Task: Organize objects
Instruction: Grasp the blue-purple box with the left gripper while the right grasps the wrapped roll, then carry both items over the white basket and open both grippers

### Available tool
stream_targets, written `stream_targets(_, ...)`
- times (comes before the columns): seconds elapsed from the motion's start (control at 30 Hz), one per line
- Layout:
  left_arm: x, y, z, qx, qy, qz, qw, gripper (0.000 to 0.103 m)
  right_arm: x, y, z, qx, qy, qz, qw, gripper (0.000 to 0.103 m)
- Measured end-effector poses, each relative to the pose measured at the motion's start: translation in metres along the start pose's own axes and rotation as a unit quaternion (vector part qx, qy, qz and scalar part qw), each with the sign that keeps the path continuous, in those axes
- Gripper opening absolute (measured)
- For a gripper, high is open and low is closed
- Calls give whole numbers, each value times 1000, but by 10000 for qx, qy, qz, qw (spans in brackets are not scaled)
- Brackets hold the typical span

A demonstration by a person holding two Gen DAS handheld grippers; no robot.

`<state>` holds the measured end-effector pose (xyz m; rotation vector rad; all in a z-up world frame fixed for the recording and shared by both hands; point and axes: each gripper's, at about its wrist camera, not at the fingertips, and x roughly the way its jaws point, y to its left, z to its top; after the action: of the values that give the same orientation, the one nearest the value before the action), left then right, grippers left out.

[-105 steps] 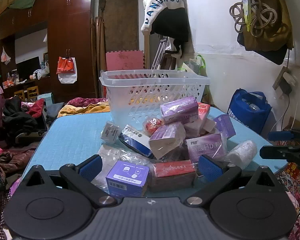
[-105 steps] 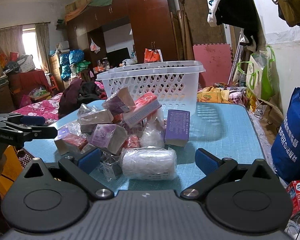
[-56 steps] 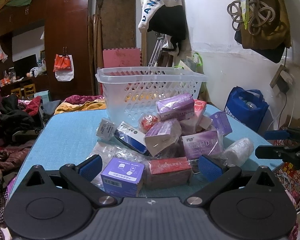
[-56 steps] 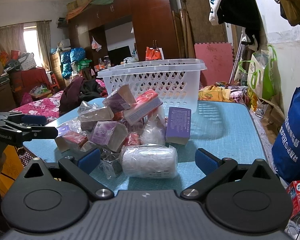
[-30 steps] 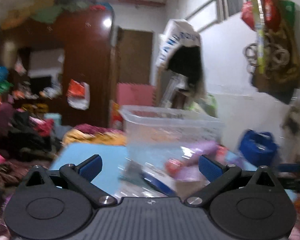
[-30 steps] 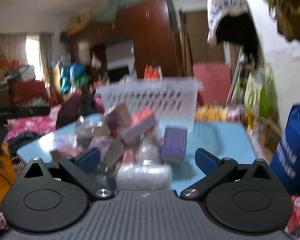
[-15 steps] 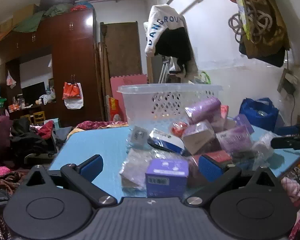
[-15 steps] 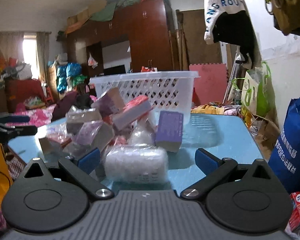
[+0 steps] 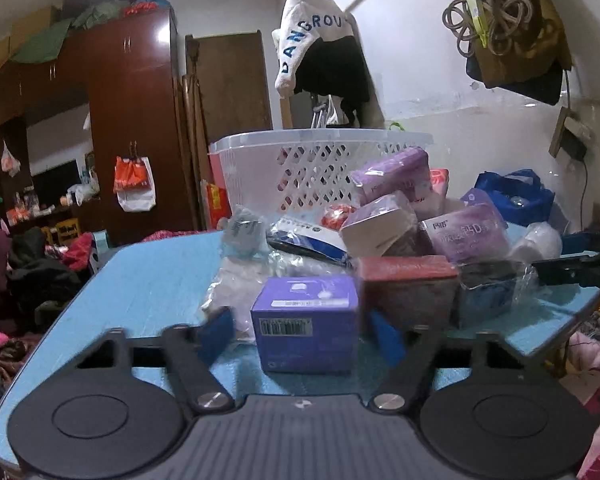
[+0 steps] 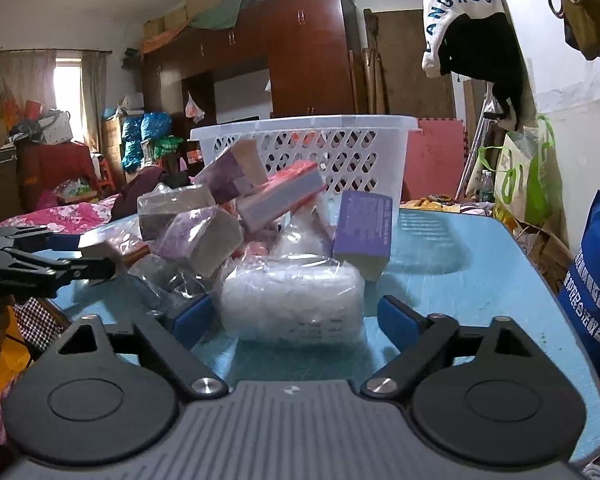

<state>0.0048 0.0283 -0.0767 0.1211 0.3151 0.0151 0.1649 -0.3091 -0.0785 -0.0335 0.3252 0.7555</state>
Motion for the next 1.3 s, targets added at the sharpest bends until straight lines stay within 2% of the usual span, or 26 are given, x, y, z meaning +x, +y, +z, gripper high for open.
stream_targets(0.03,1,-1,-1,20,12,6,10000,52,0,1,-1,1,-2,-4,10000,78)
stream_targets(0.23,-7,2,1,-83,-120,13,9999,52,-5,1,1,-144,-125,-72,9998,77)
stream_targets(0.53,-22,15,23,-332,-505,46,9982,52,-21,-13,19,-20,-530,-267,9982,77)
stream_targets(0.67,-16,29,45,-690,-587,-56,9959,52,-20,-19,39,-7,-682,-183,9975,77)
stream_targets(0.77,-10,34,69,-765,-723,-145,9943,52,-9,-20,67,-104,-776,-84,9969,77)
stream_targets(0.9,15,40,112,-878,-710,-395,9928,52,19,-12,114,-364,-835,7,9958,77)
stream_targets(1.03,64,41,156,-895,-432,-368,9944,52,66,1,151,-606,-657,-132,9959,77)
stream_targets(1.17,122,46,185,-1073,39,-318,9937,52,115,3,173,-771,-289,-341,9960,77)
stream_targets(1.3,157,52,192,-1193,376,-249,9918,52,153,-4,176,-852,161,-476,9951,77)
